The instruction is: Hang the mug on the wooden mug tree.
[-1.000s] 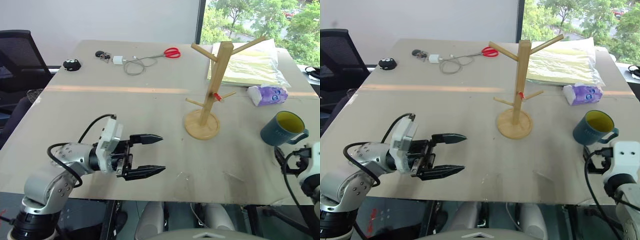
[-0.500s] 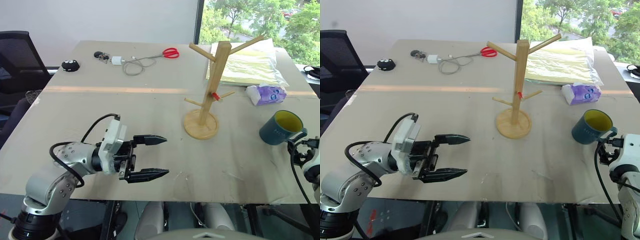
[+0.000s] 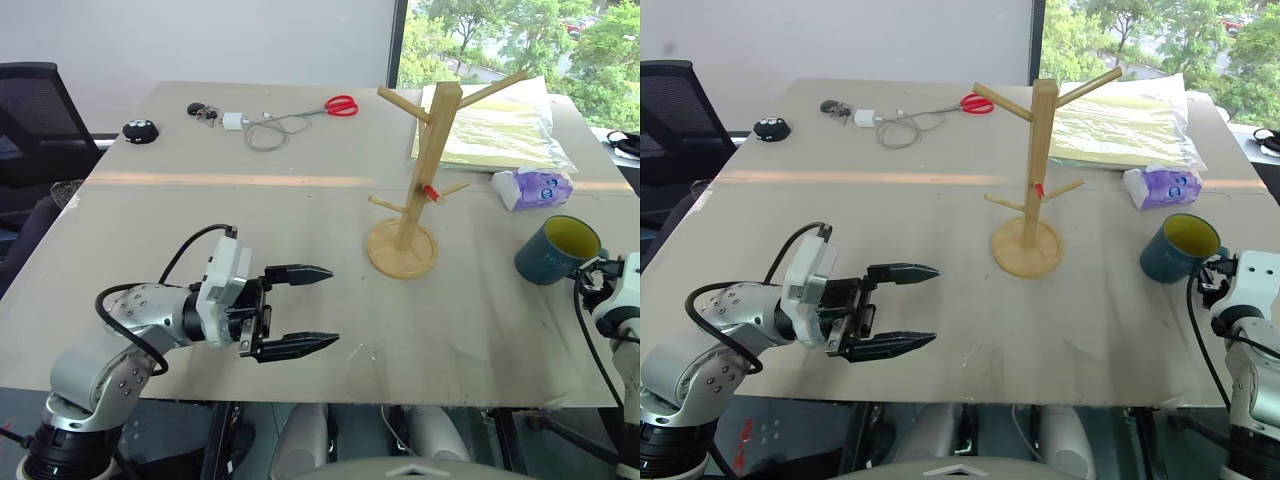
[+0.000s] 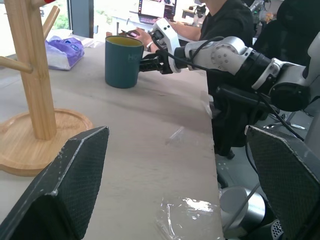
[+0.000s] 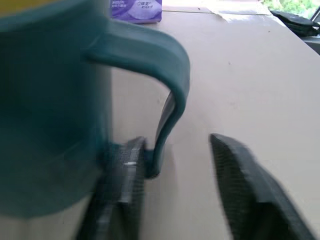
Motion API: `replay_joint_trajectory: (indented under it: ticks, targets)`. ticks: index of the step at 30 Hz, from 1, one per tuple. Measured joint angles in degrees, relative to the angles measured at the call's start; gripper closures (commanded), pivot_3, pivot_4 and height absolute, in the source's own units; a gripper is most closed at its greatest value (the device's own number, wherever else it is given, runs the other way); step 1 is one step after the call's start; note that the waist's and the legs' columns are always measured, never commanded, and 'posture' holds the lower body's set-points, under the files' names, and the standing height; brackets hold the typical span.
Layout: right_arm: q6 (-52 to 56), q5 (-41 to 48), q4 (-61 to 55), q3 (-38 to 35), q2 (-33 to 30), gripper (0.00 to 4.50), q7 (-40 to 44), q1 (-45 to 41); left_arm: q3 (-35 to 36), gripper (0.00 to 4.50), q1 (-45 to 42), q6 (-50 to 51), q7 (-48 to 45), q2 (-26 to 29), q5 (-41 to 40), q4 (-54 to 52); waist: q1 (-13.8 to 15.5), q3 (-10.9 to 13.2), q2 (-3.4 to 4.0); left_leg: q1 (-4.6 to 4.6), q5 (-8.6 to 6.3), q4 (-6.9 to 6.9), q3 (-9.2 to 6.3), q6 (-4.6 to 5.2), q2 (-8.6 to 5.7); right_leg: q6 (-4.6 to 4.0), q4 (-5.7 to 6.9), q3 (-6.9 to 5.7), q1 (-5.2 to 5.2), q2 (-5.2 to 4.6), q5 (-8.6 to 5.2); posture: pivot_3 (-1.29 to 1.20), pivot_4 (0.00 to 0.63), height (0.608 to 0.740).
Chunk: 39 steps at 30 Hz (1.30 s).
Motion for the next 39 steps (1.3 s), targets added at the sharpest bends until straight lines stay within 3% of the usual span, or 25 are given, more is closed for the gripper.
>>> replay_joint_trajectory:
  ticks: [2, 9, 12, 15, 19, 21, 27, 39]
  targets:
    - [-3.4, -0.2, 4.4, 0.5, -0.8, 4.47, 1.6, -1.6, 0.2, 0.00, 0.1, -0.1, 0.1, 0.0, 0.0, 0.0, 0.0, 0.0, 0.00, 0.00, 0.00, 0.00, 0.01, 0.00, -0.02, 0.00, 0.00, 0.01, 0.00, 0.00, 0.00, 0.00, 0.150, 0.740]
    - [-10.7, -0.3, 10.6, 0.7, -3.6, 4.47, 5.8, -2.9, 1.4, 0.00, 0.1, -0.9, 1.6, -0.8, 0.0, 0.0, 0.0, 0.0, 0.01, 0.02, 0.01, 0.00, 0.01, 0.00, 0.00, 0.11, 0.00, 0.11, 0.02, 0.02, 0.06, 0.00, 0.150, 0.740]
    - [-11.6, 0.9, 6.2, 1.0, -5.4, 4.47, 10.2, 0.7, 3.1, 0.00, 0.4, -3.4, 3.0, -3.6, 0.4, 0.3, 0.1, 0.0, 0.10, 0.00, 0.01, 0.00, 0.01, -0.01, 0.03, 0.15, -0.01, 0.11, 0.01, 0.02, 0.08, 0.00, 0.150, 0.740]
    - [-10.3, 4.4, -6.1, 2.8, -8.0, 4.47, 16.3, 5.9, 4.8, 0.00, 2.0, -6.5, 2.5, -6.0, 0.3, 2.0, -0.1, 0.1, 0.18, 0.02, 0.01, -0.02, 0.01, -0.01, 0.11, 0.23, 0.00, 0.12, 0.01, 0.08, 0.10, 0.00, 0.150, 0.740]
    - [-1.2, 8.8, -27.3, 3.8, -11.4, 4.47, 17.2, 10.1, 8.4, 0.00, 5.1, -7.8, -0.7, -5.8, -1.1, 4.6, -0.3, 0.1, 0.17, 0.03, 0.00, -0.02, -0.01, -0.01, 0.21, 0.27, 0.00, 0.04, 0.00, 0.10, -0.06, 0.00, 0.150, 0.740]
    - [2.2, 9.9, -32.2, 4.7, -12.1, 4.47, 16.3, 9.9, 9.4, 0.00, 5.5, -8.2, -2.0, -5.7, -1.4, 5.5, -0.2, 0.1, 0.10, 0.03, 0.00, 0.00, -0.03, -0.01, 0.21, 0.21, 0.00, 0.01, 0.01, 0.08, -0.11, 0.00, 0.150, 0.740]
    - [21.6, 14.2, -49.8, 11.2, -16.5, 4.47, 8.5, -0.2, 11.6, 0.00, 6.7, -10.3, -8.7, -4.3, -1.0, 13.2, 0.0, 0.1, 0.04, -0.02, -0.01, 0.05, -0.05, -0.01, 0.19, 0.13, -0.01, -0.06, -0.04, -0.04, -0.09, 0.00, 0.150, 0.740]
    - [37.9, 18.0, -53.0, 21.8, -18.7, 4.47, -0.5, -16.3, 10.5, 0.00, 3.9, -10.4, -8.9, -4.3, -0.1, 14.5, 0.0, 0.1, -0.06, -0.20, -0.01, -0.01, -0.14, 0.00, 0.10, -0.01, -0.10, -0.16, -0.09, -0.10, -0.02, 0.00, 0.150, 0.740]
